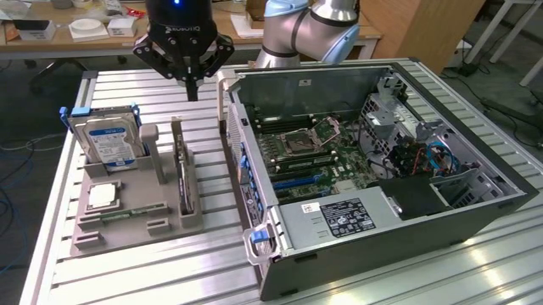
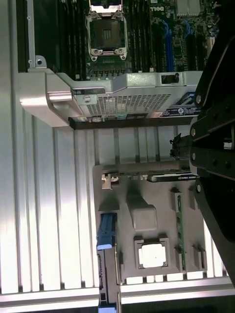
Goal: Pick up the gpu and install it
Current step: 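Reach for the gpu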
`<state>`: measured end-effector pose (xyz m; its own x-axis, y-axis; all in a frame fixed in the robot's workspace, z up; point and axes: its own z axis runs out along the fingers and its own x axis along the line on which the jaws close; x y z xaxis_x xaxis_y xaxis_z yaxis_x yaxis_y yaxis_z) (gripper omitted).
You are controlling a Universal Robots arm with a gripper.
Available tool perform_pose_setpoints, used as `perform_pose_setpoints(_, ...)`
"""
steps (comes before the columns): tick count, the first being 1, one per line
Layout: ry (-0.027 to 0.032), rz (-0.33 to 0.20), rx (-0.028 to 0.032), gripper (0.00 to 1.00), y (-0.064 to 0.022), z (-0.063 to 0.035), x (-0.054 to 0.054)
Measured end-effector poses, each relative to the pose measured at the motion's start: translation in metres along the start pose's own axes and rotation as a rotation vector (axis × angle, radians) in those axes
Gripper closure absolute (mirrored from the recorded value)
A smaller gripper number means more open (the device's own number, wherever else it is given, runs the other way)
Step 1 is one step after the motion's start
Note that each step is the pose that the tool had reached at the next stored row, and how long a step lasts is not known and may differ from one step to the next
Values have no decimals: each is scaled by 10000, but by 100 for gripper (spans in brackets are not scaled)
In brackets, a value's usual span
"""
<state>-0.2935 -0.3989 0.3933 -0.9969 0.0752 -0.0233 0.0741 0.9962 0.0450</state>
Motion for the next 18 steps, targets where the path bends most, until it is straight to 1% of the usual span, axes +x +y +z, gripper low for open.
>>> perform_pose_setpoints(18,0,0,0,90,-20,-7,274)
